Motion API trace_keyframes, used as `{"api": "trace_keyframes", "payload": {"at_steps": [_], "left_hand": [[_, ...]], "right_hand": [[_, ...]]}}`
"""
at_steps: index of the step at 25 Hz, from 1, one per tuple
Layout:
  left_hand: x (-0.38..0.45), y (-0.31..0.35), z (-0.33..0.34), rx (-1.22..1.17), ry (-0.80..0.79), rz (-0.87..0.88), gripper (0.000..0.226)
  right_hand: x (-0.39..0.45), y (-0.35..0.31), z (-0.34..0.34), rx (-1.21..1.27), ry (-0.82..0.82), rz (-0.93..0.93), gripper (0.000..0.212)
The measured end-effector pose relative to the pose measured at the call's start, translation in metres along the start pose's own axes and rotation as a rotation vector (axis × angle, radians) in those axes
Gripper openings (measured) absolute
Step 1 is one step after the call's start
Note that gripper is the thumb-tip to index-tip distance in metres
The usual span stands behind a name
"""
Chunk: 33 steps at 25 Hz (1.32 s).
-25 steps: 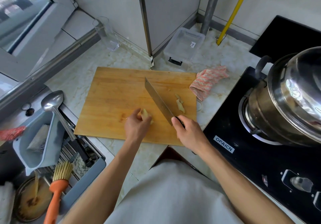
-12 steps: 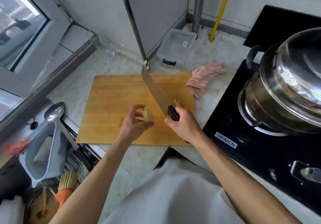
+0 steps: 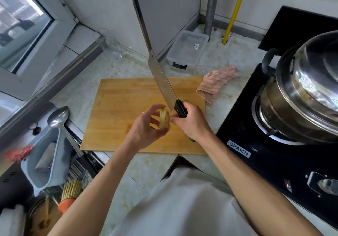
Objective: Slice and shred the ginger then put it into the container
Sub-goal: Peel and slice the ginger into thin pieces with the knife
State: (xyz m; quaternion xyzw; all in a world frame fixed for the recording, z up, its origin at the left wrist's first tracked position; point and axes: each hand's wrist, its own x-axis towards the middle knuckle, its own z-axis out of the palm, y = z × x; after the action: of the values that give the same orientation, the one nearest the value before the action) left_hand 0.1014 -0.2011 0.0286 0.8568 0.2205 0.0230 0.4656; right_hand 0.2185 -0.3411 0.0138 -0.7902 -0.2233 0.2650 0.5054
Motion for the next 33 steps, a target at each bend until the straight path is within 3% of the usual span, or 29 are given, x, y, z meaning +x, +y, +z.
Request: {"api": "trace_keyframes", "payload": {"at_steps": [8, 12, 16, 21, 26, 33], "left_hand": [[0.012, -0.002, 0.010, -0.012, 0.006, -0.076, 0.068], [0.019, -0.008, 0.014, -0.252, 0.031, -0.197, 0.063], [0.024, -0.007, 0.021, -0.385, 0.036, -0.240, 0.065], [0.031, -0.003, 0.026, -0.365, 0.041, -0.209, 0.065], [0.032, -0.003, 0.027, -0.311, 0.053, -0.187, 0.067], [0.031, -0.015, 0.029, -0.329, 0.124, -0.324, 0.064]], "right_hand": [[0.011, 0.008, -0.009, -0.158, 0.018, -0.040, 0.012], [0.018, 0.009, -0.020, -0.245, 0.028, -0.010, 0.022], [0.026, 0.013, -0.023, -0.307, 0.013, -0.014, 0.010], [0.022, 0.009, -0.020, -0.246, -0.075, 0.000, 0.015], [0.025, 0.008, -0.018, -0.256, -0.050, -0.019, 0.013], [0.032, 0.010, -0.026, -0.370, -0.024, -0.051, 0.011]]}}
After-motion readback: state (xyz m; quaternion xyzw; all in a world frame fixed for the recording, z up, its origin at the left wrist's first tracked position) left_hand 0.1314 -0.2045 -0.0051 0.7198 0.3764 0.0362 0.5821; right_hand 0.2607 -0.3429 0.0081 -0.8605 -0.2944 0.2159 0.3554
